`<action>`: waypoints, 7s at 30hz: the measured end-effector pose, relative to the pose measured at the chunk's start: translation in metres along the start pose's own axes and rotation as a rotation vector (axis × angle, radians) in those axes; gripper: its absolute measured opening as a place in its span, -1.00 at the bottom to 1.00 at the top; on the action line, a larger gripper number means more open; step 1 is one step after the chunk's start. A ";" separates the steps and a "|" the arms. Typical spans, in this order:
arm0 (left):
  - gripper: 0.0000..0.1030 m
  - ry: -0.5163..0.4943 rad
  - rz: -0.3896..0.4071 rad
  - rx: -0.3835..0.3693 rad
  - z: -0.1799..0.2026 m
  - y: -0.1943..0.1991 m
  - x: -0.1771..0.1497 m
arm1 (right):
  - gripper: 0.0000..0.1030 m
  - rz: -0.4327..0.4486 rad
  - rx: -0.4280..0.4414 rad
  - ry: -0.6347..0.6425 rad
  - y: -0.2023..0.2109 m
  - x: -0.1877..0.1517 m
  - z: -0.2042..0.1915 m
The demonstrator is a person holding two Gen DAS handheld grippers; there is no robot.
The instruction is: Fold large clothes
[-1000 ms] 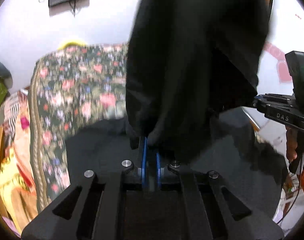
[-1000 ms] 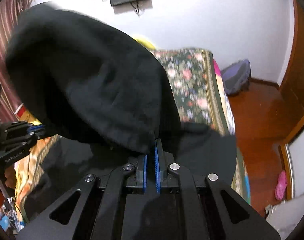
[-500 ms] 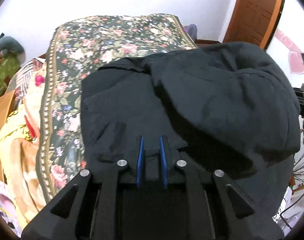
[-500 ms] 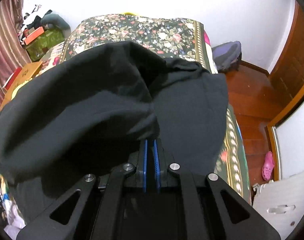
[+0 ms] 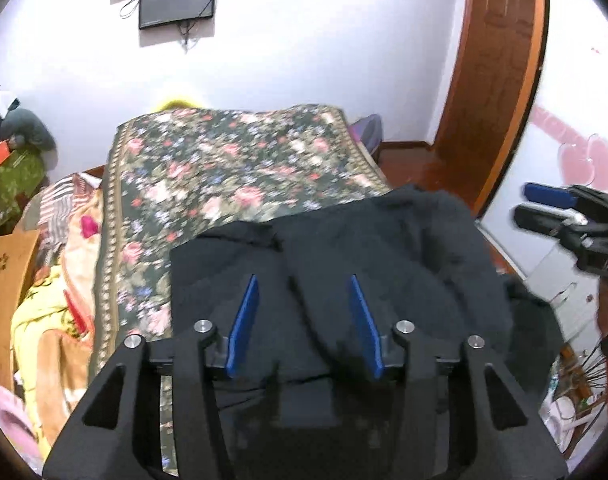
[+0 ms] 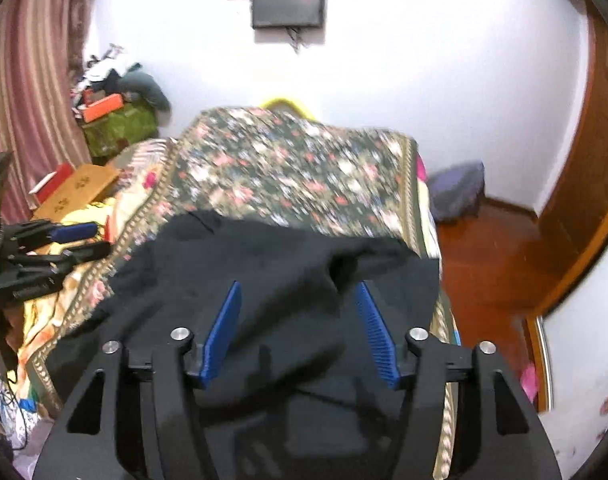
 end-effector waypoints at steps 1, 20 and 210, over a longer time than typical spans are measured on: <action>-0.01 -0.002 0.001 -0.010 0.003 -0.002 0.001 | 0.11 -0.001 0.010 0.008 -0.004 0.002 -0.005; 0.08 0.030 -0.207 0.018 0.004 -0.070 -0.073 | 0.14 -0.230 0.079 -0.098 -0.058 -0.069 -0.003; -0.66 0.355 -0.199 0.055 -0.198 -0.185 0.025 | -0.46 -0.407 0.344 -0.438 -0.182 0.036 0.190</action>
Point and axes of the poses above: each gripper's, at about its wrist camera, not at the fingertips, and y roughly against the way its jaws point, z to its right, x to its top, the point moved 2 cm from there along -y, roughly the way its jaws point, and after that the axes turned 3 degrees about y, right-handed, at the moved point
